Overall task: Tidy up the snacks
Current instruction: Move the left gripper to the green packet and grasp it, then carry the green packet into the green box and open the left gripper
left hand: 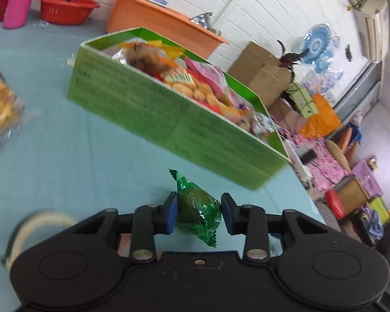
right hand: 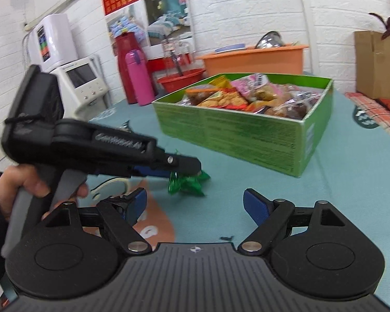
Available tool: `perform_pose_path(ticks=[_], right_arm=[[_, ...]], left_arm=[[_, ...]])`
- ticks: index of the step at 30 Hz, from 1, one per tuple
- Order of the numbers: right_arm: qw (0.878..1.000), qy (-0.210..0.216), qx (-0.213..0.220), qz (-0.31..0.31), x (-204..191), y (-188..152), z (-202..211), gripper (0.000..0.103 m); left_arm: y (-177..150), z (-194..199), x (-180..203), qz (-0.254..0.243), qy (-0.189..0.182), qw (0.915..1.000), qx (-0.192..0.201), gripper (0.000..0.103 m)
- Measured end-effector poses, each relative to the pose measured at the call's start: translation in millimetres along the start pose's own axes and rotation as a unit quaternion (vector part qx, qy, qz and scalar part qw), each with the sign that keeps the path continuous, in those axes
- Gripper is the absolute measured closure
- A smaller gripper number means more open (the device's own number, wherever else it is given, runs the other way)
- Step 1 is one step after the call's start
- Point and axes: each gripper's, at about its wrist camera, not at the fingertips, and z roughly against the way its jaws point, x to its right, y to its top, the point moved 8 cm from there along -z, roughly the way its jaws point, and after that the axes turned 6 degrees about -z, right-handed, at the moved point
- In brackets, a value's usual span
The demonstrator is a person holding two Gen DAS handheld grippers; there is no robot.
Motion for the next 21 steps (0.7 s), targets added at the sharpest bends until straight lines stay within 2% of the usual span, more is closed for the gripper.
perform_pose_path(ticks=[1,3,4,6,9,10,12,13,14,15,16,21], right_arm=[[1.000,0.007,-0.007,0.002,-3.0,-1.5,-2.8,0.000],[1.000,0.016,-0.021,0.010,-10.9,-4.6,-10.2,0.000],[0.999,0.016,-0.027,0.017,-15.0,-5.5,-13.4,0.000],[0.999,0.018,-0.033,0.030,-23.8,-6.2,-18.7,0.000],[0.998,0.020,-0.040,0.040,-31.2,-7.4,-23.2,0.000],[0.998,0.016,-0.041,0.041,-31.5,-8.1,-24.5,0.001],[0.998,0.007,-0.046,0.043,-29.7,-8.6,-28.7,0.012],[0.998,0.002,-0.049,0.042,-28.4,-8.8,-31.2,0.018],[0.998,-0.001,-0.051,0.042,-27.8,-9.3,-33.3,0.035],[0.998,-0.007,-0.052,0.043,-26.3,-10.2,-34.3,0.042],[0.998,-0.010,-0.048,0.047,-25.2,-10.5,-33.5,0.043],[0.999,-0.006,-0.023,0.046,-24.0,-0.5,-18.1,0.045]], left_arm=[[-6.5,6.9,0.6,0.008,-0.008,0.9999,-0.002,0.035],[-12.3,19.4,-2.1,0.033,-0.014,0.9993,0.008,0.016],[-12.7,24.1,-3.5,0.044,-0.021,0.9987,0.013,0.000],[-9.7,31.8,-5.8,0.070,-0.037,0.9966,0.022,0.000],[-7.5,31.6,-3.6,0.060,-0.035,0.9973,0.023,0.000],[-8.3,28.7,-2.5,0.056,-0.035,0.9977,0.018,0.003],[-12.7,22.4,-1.2,0.054,-0.038,0.9978,0.008,0.009],[-13.5,19.1,0.0,0.051,-0.040,0.9979,0.004,0.018],[-15.0,15.0,1.0,0.044,-0.037,0.9983,-0.001,0.036],[-16.0,11.6,1.8,0.036,-0.030,0.9989,-0.005,0.040],[-17.1,10.6,3.3,0.031,-0.029,0.9991,-0.003,0.036],[-7.7,19.8,19.4,0.014,-0.034,0.9992,0.012,0.037]])
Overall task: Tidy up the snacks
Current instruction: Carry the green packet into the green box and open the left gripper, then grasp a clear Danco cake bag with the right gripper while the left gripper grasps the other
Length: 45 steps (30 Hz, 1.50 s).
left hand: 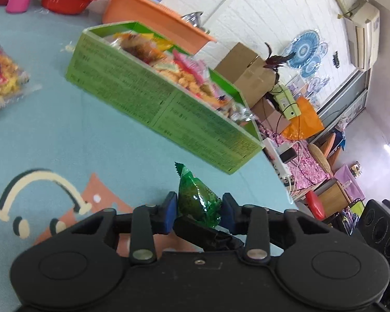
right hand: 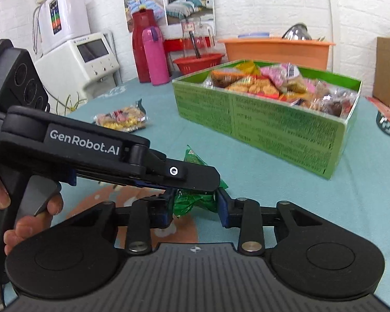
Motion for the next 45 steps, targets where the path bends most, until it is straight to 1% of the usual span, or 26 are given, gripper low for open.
perform_pose_path(ticks=[7,10,12,19,22,27,28,29,30,31,32,33,34,36,37,38,39,45], right_arm=[[0.996,-0.024,0.078,0.022,9.2,41.4,24.7,0.045],[0.994,-0.034,0.100,0.022,19.1,57.1,29.1,0.045],[0.992,-0.044,0.114,0.027,25.3,67.6,29.5,0.045],[0.988,-0.064,0.139,0.015,52.2,89.1,18.1,0.044],[0.986,-0.077,0.147,0.015,60.5,92.9,13.2,0.044],[0.985,-0.085,0.153,0.007,77.8,95.1,2.6,0.045],[0.984,-0.087,0.153,0.007,80.9,93.7,-0.7,0.045],[0.984,-0.090,0.152,0.007,83.7,92.6,-5.2,0.044],[0.984,-0.093,0.149,0.008,86.4,90.9,-10.2,0.043],[0.984,-0.101,0.144,0.010,89.3,88.0,-15.7,0.042],[0.984,-0.112,0.140,0.015,91.5,84.7,-19.5,0.039],[0.983,-0.121,0.137,0.020,93.3,81.3,-21.9,0.034],[0.983,-0.123,0.135,0.023,93.8,78.3,-22.6,0.032],[0.983,-0.122,0.132,0.022,93.3,74.9,-22.8,0.014],[0.983,-0.124,0.135,0.021,93.2,74.9,-21.9,0.010],[0.982,-0.128,0.137,0.023,92.7,74.9,-20.3,0.003],[0.982,-0.130,0.137,0.025,90.8,75.2,-18.4,0.000],[0.982,-0.120,0.145,0.032,73.1,76.6,0.4,0.000]], left_arm=[[44.5,2.2,35.4,-0.040,-0.024,0.9980,0.043,0.037],[60.7,-3.9,48.7,-0.059,-0.030,0.9963,0.054,0.037],[70.9,-9.9,53.9,-0.063,-0.038,0.9956,0.058,0.036],[96.5,-40.6,58.6,-0.081,-0.050,0.9938,0.059,0.036],[105.2,-53.6,56.1,-0.080,-0.062,0.9933,0.056,0.036],[113.7,-74.8,52.4,-0.090,-0.061,0.9928,0.049,0.035],[114.3,-79.7,50.2,-0.093,-0.059,0.9928,0.047,0.034],[114.4,-84.4,48.0,-0.097,-0.054,0.9927,0.048,0.027],[113.9,-88.5,44.7,-0.102,-0.039,0.9927,0.051,0.024],[112.2,-91.4,40.8,-0.107,-0.017,0.9924,0.058,0.000],[110.1,-92.8,37.6,-0.113,-0.003,0.9915,0.064,0.000],[107.6,-93.4,34.9,-0.117,0.006,0.9909,0.067,0.000],[104.6,-94.1,31.9,-0.117,0.008,0.9910,0.065,0.000],[101.8,-94.4,26.9,-0.106,0.006,0.9927,0.057,0.000],[101.3,-93.5,25.2,-0.101,0.008,0.9932,0.057,0.000],[100.9,-91.2,23.6,-0.099,0.010,0.9934,0.058,0.000],[101.2,-87.2,22.6,-0.099,0.011,0.9932,0.061,0.000],[97.4,-53.0,23.5,-0.089,0.013,0.9927,0.080,0.000]])
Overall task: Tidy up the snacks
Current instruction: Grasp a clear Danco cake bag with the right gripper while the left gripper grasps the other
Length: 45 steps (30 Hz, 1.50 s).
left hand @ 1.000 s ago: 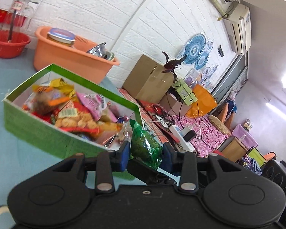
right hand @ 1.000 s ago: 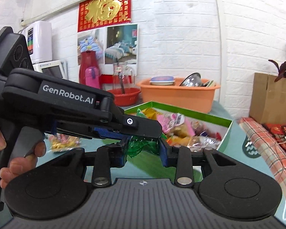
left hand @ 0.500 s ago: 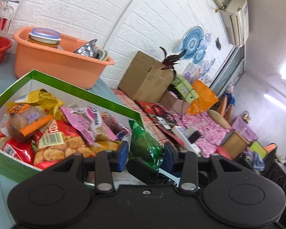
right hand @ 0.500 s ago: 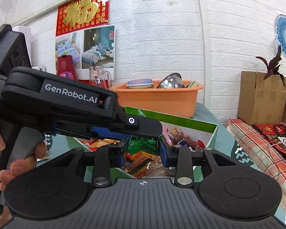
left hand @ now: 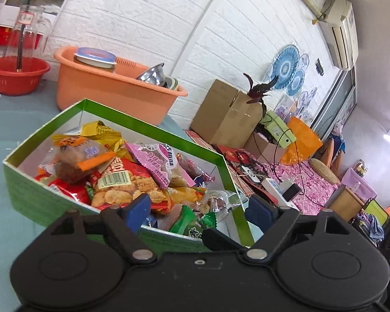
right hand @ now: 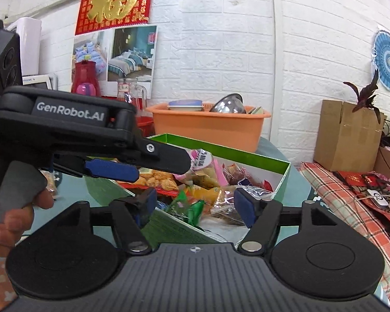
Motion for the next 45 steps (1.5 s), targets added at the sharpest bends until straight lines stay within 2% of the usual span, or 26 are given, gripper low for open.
perform_pose_path(ticks=[6,8,11,14,17,21,23,25,27,28,29,31,35,38,40,42,43,44,45], right_arm=[[0.999,0.041,-0.004,-0.006,-27.3,0.3,24.2,0.000],[0.998,0.058,-0.012,-0.003,-40.2,-4.2,28.5,0.000],[0.997,0.074,-0.022,0.011,-56.8,-11.4,32.2,0.000],[0.996,0.085,-0.031,0.020,-69.8,-17.5,33.9,0.000],[0.995,0.092,-0.040,0.020,-79.1,-21.4,35.0,0.000],[0.994,0.096,-0.047,0.028,-87.0,-25.7,36.6,0.000],[0.994,0.093,-0.051,0.029,-88.5,-28.7,37.6,0.000],[0.994,0.093,-0.055,0.028,-88.6,-30.3,36.1,0.000],[0.994,0.091,-0.059,0.027,-89.9,-32.3,34.4,0.000],[0.994,0.091,-0.061,0.027,-91.2,-33.0,33.6,0.000],[0.993,0.092,-0.063,0.027,-92.7,-33.6,33.3,0.000],[0.993,0.099,-0.065,0.030,-96.6,-34.8,34.6,0.000],[0.991,0.112,-0.067,0.033,-101.1,-36.5,39.3,0.000],[0.988,0.130,-0.079,0.020,-102.2,-40.1,40.6,0.000],[0.985,0.144,-0.093,0.005,-102.7,-44.7,40.5,0.000],[0.981,0.158,-0.110,-0.011,-102.1,-51.2,40.7,0.000],[0.979,0.164,-0.120,-0.016,-101.8,-54.6,40.3,0.000],[0.977,0.169,-0.128,-0.022,-101.4,-57.5,39.6,0.000],[0.975,0.172,-0.136,-0.029,-100.8,-60.0,38.5,0.000]], left_arm=[[-13.2,50.2,-14.0,0.017,0.033,0.9993,0.006,0.000],[-18.5,67.7,-26.3,0.025,0.052,0.9983,0.009,0.000],[-22.4,94.9,-57.8,0.043,0.101,0.9938,0.018,0.000],[-22.3,120.7,-103.6,0.083,0.164,0.9824,0.036,0.000],[-21.6,140.5,-147.7,0.118,0.222,0.9664,0.055,0.000],[-26.6,153.9,-198.1,0.169,0.264,0.9475,0.064,0.000],[-32.8,156.1,-218.0,0.198,0.272,0.9400,0.057,0.000],[-39.7,154.6,-227.1,0.224,0.257,0.9389,0.050,0.000],[-44.0,150.6,-227.6,0.230,0.240,0.9423,0.044,0.000],[-44.1,149.0,-225.3,0.221,0.235,0.9456,0.044,0.008],[-44.9,146.1,-223.2,0.217,0.227,0.9488,0.036,0.040],[-47.8,138.5,-217.6,0.208,0.206,0.9561,0.015,0.078],[-54.7,125.8,-192.8,0.183,0.140,0.9729,-0.019,0.082],[-65.0,115.3,-162.1,0.151,0.071,0.9844,-0.055,0.082],[-76.1,111.4,-135.3,0.127,0.021,0.9884,-0.081,0.082],[-86.3,113.1,-116.0,0.115,-0.001,0.9891,-0.092,0.078],[-90.3,116.2,-110.7,0.115,0.003,0.9895,-0.088,0.063],[-92.6,120.6,-107.2,0.116,0.005,0.9899,-0.081,0.036],[-94.3,125.5,-105.0,0.122,0.008,0.9898,-0.073,0.025]])
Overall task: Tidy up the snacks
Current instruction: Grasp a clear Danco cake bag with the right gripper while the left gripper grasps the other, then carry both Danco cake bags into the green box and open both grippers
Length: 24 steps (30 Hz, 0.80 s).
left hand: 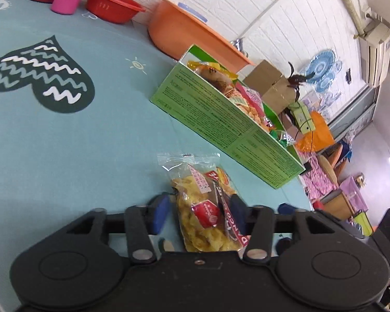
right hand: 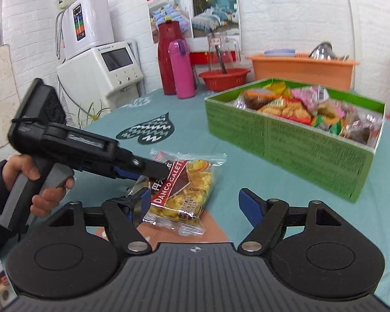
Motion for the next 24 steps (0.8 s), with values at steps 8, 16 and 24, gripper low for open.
perform_pose_path(ticks=[8,16,24], right_arm=[[0.997,0.027,-0.039,-0.067,4.4,-5.7,-19.4,0.020],[0.994,0.036,-0.037,-0.100,3.2,-4.7,-31.8,0.034],[0.997,0.003,0.036,-0.067,10.6,27.0,4.2,0.051]], left_arm=[[-6.3,17.3,5.2,0.031,0.010,0.9990,0.030,0.023],[-7.4,-5.4,9.8,0.020,0.029,0.9993,0.012,0.061],[17.1,-2.5,48.4,-0.006,0.000,0.9990,0.044,0.061]])
